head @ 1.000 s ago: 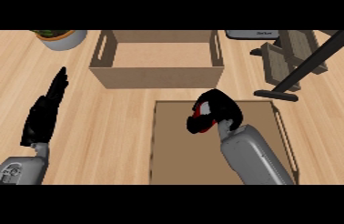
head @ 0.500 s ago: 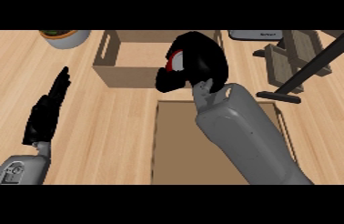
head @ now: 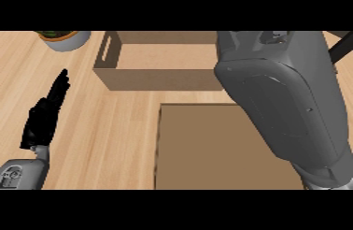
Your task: Pick the can from the tray and place it in the tiered basket
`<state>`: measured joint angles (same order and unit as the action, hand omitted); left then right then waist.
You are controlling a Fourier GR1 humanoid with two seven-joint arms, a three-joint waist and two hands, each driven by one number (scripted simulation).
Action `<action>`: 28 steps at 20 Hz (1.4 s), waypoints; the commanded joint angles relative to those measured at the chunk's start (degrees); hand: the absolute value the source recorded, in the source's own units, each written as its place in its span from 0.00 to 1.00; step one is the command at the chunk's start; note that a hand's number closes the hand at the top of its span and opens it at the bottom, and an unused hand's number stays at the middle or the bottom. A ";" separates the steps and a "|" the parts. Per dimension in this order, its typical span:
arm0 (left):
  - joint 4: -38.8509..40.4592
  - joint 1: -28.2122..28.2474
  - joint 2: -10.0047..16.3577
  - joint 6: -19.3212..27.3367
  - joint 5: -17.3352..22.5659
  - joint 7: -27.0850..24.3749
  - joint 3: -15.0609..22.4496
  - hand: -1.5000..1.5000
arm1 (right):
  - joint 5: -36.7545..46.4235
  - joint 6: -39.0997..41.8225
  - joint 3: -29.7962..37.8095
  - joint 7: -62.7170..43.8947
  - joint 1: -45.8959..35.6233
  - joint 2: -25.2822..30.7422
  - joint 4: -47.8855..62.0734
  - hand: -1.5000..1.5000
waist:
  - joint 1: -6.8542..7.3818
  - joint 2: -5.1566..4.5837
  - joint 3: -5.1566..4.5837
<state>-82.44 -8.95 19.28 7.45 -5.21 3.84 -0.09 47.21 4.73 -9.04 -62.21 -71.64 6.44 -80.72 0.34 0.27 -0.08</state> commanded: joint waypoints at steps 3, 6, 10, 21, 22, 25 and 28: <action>-1.59 4.17 -0.92 -0.36 0.29 -1.85 0.26 0.50 | 2.25 9.37 4.87 -1.12 -7.37 10.76 4.28 1.00 | -0.05 0.08 0.03; -1.39 2.36 0.53 -1.41 0.10 -1.86 -0.63 0.50 | 0.39 13.95 5.84 -0.96 -11.82 10.87 7.45 1.00 | -0.08 0.01 0.03; 4.04 -2.19 -0.74 0.15 -1.31 -2.26 -1.32 0.50 | -2.92 9.85 12.44 5.87 -12.47 13.51 13.43 1.00 | -0.29 -0.44 0.03; -1.37 -1.12 -2.51 -0.13 -2.36 1.95 0.66 0.50 | 6.01 10.12 6.79 20.79 -11.44 23.13 27.12 1.00 | 0.75 -0.59 0.03; -4.24 3.08 -1.81 -0.69 -1.87 0.56 0.46 0.50 | 6.70 13.90 5.33 18.51 -11.05 23.74 25.26 1.00 | 0.76 -0.16 0.04; -0.13 -1.33 0.42 -2.56 -0.47 -0.80 -2.25 0.50 | 10.77 11.61 3.31 24.52 -9.86 28.13 31.53 1.00 | 0.85 -0.82 0.01; 0.83 0.38 -2.36 -0.92 -1.72 -2.38 -1.06 0.50 | 11.83 9.93 4.72 26.18 -10.77 29.27 33.79 1.00 | 0.58 -0.54 0.03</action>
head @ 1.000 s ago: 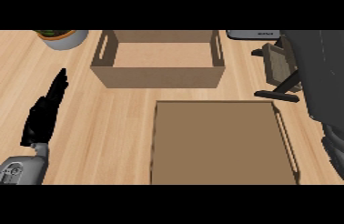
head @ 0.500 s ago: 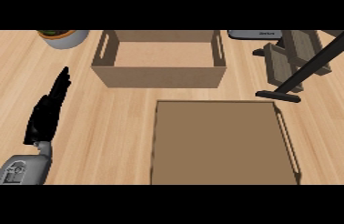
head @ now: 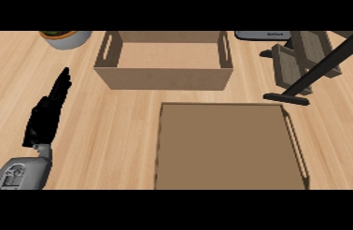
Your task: Pick the can from the tray and place it in the tiered basket
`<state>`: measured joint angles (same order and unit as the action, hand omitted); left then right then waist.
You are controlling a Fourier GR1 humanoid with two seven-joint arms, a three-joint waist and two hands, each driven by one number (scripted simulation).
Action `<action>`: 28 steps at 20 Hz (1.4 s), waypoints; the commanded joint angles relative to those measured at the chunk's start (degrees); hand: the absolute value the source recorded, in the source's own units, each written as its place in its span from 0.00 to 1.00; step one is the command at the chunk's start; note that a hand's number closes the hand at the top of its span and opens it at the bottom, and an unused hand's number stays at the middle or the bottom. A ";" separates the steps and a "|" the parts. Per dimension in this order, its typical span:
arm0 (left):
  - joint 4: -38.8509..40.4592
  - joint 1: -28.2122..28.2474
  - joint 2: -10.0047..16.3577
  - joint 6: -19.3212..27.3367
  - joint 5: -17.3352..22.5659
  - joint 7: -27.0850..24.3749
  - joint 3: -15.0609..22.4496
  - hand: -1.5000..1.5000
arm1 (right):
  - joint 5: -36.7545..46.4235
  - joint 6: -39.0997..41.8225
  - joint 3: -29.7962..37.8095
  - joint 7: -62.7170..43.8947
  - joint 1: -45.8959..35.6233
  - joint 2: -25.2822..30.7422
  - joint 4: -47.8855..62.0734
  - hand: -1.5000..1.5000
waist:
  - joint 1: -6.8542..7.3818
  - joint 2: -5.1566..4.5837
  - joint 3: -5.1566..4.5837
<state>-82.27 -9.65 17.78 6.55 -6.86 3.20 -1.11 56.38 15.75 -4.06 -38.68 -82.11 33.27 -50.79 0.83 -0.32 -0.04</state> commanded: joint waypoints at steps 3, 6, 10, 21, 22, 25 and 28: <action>-1.01 -3.67 -0.06 0.22 -0.75 4.32 -0.40 0.50 | 1.84 -0.82 1.42 8.16 -0.10 5.12 6.93 1.00 | -0.16 0.11 0.03; 0.83 -0.92 -1.17 0.16 -2.11 -0.37 0.92 0.50 | 1.27 -1.36 2.42 13.30 -0.40 5.39 10.68 1.00 | 0.02 0.00 0.01; -2.22 0.69 -1.76 1.21 -3.18 1.99 1.54 0.50 | -0.50 -3.84 4.38 14.87 3.17 2.55 12.59 1.00 | 0.34 0.08 0.05; -0.32 -2.04 -1.15 -0.55 -1.76 2.08 -0.87 0.50 | -8.92 -0.84 14.95 12.93 5.11 2.92 19.28 0.00 | -0.29 0.17 0.03; -0.77 2.12 -1.29 -0.62 -1.98 -1.30 -0.71 0.50 | -8.38 -0.11 14.80 14.17 5.88 4.78 20.30 0.00 | 0.02 0.15 0.02; -0.60 -0.10 1.96 -4.26 0.85 0.79 -3.67 0.50 | -10.04 -7.19 17.10 14.46 7.70 2.16 17.70 0.00 | 0.10 0.13 0.04; -1.66 0.99 -2.07 -0.36 -2.29 0.68 -0.70 0.50 | -12.55 -10.02 20.53 17.86 9.00 4.87 16.92 0.00 | -0.18 0.18 0.07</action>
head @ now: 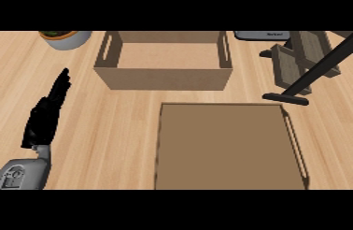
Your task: Pick the can from the tray and place it in the tiered basket
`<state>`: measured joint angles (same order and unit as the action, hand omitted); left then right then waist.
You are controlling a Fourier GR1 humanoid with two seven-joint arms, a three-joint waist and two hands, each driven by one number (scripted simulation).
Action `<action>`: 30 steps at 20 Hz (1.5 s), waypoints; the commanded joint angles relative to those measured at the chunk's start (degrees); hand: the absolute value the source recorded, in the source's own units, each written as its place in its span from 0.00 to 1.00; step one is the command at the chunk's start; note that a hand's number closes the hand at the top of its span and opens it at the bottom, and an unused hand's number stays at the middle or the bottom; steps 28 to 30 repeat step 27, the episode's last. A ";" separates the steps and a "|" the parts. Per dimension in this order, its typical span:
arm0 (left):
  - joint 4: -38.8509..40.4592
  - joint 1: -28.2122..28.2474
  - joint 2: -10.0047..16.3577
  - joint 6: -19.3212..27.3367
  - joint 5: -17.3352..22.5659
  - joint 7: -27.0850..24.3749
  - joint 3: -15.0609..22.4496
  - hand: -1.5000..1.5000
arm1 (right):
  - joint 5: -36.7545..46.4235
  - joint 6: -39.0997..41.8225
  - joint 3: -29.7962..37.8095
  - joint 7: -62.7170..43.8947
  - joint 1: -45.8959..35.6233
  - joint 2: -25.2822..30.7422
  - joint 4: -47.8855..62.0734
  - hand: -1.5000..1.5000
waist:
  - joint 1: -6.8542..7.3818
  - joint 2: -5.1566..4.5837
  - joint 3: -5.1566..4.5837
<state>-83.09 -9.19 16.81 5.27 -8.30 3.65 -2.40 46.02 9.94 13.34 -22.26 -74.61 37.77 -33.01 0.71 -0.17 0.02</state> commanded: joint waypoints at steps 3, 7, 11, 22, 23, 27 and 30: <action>-2.62 0.25 -0.35 0.76 -1.26 2.32 0.22 0.50 | -3.30 -6.68 4.12 1.18 1.91 -0.51 -3.74 0.00 | -0.25 0.20 0.00; -4.17 2.78 -2.02 1.19 -1.46 1.37 1.17 0.50 | -4.04 -6.99 5.79 -0.97 -0.52 3.02 -6.70 0.00 | -0.22 0.36 -0.02; 1.92 0.21 -0.26 -1.11 0.75 -2.83 -2.06 0.50 | -4.76 -4.65 8.01 -3.53 -2.64 8.14 -4.83 0.00 | -0.34 -0.01 -0.06; -1.57 3.04 0.43 -0.61 -0.63 -0.26 -2.50 0.50 | -18.96 11.99 21.16 -6.19 15.23 19.48 -18.48 0.00 | -2.53 0.80 0.04; -4.91 1.20 0.64 -1.73 0.29 3.49 -2.04 0.50 | -20.36 14.79 22.51 -6.96 13.98 22.05 -18.41 0.00 | -2.31 0.85 0.05; -3.05 4.36 -0.52 -0.79 -0.75 0.84 -1.89 0.50 | -26.55 18.28 29.40 -7.84 21.53 23.15 -25.16 0.00 | -2.26 0.76 0.01; -3.05 4.36 -0.52 -0.79 -0.75 0.84 -1.89 0.50 | -26.55 18.28 29.40 -7.84 21.53 23.15 -25.16 0.00 | -2.26 0.76 0.01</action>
